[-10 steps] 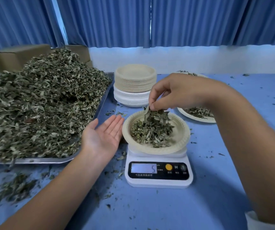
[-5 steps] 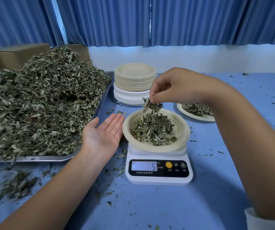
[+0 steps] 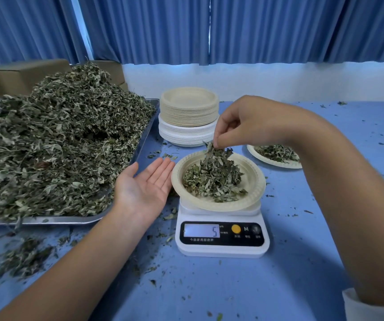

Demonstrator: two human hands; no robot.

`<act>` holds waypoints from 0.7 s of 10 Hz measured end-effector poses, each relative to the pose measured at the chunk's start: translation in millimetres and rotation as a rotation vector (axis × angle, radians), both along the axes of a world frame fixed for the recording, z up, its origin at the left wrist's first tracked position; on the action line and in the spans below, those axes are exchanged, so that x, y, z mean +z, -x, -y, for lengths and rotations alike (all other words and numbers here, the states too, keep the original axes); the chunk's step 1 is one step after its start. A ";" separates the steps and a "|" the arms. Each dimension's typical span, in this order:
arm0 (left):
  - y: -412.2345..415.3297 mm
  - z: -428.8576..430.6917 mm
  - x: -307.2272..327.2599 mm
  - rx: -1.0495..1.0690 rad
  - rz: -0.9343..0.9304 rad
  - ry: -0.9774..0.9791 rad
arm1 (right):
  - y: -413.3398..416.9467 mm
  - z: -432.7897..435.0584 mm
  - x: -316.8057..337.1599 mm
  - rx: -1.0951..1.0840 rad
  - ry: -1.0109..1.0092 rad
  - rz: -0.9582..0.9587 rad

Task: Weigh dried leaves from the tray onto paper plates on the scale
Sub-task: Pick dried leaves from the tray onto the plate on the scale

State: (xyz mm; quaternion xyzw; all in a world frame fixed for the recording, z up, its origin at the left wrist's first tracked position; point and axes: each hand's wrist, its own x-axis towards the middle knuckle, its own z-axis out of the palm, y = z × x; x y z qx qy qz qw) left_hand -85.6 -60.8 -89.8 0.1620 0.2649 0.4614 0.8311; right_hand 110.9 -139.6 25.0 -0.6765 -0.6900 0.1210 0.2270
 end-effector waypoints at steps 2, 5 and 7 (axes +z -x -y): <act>0.3 0.3 -0.2 0.000 -0.002 -0.004 | 3.8 -14.2 -20.5 -0.012 0.156 0.155; 0.1 0.1 0.1 0.001 -0.001 -0.002 | -0.6 -13.1 -18.9 0.007 0.172 0.154; -0.5 0.6 0.9 0.002 -0.004 -0.003 | -0.4 -7.3 -11.6 0.016 0.064 0.093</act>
